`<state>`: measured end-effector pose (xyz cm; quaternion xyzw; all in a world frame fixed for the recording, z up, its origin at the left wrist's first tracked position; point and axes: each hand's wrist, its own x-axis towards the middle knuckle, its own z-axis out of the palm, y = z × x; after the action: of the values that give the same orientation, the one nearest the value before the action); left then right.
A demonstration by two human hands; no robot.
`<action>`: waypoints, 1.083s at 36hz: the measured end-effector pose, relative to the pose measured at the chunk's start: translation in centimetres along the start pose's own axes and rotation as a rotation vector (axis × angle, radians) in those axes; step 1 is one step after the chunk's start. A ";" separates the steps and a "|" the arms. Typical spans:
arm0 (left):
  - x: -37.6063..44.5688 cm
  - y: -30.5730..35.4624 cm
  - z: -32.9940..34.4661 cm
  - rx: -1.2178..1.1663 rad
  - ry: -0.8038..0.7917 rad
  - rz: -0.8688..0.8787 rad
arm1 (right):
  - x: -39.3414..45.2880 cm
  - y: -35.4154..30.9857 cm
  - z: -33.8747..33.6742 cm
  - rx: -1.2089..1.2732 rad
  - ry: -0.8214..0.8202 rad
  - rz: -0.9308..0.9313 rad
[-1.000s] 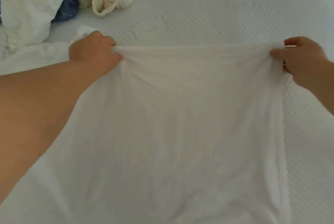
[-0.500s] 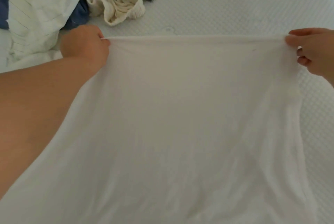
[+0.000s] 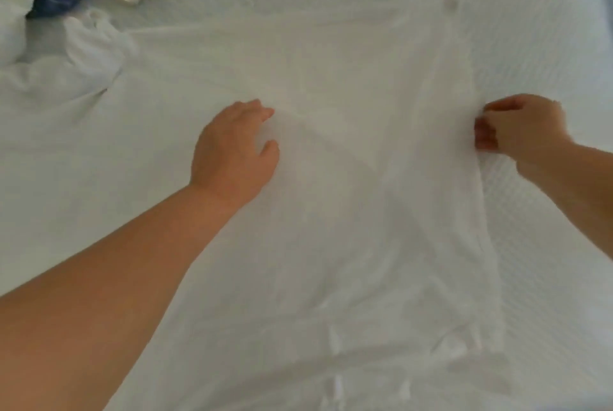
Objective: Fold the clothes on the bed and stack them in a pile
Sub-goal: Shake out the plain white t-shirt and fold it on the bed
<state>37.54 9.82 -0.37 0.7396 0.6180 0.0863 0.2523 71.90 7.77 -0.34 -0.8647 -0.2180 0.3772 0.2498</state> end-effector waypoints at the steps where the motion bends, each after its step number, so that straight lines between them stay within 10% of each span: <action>1: -1.1 1.1 0.9 -0.008 -0.042 0.042 | -1.0 1.3 -0.7 -0.011 -0.059 0.043; 14: -5.2 5.2 6.5 0.231 -0.216 0.018 | -5.3 6.7 -4.7 0.085 -0.580 0.160; 27: -5.7 6.3 8.3 0.276 -0.236 -0.003 | -3.8 10.1 -4.4 0.123 -0.295 0.008; 39: -7.9 14.4 11.9 0.261 -0.407 0.251 | -8.7 15.2 -7.5 -0.112 -0.726 0.139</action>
<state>53.59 -2.47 -2.21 0.8387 0.4641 -0.1138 0.2610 75.06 -11.04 -0.31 -0.6996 -0.2537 0.6629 0.0822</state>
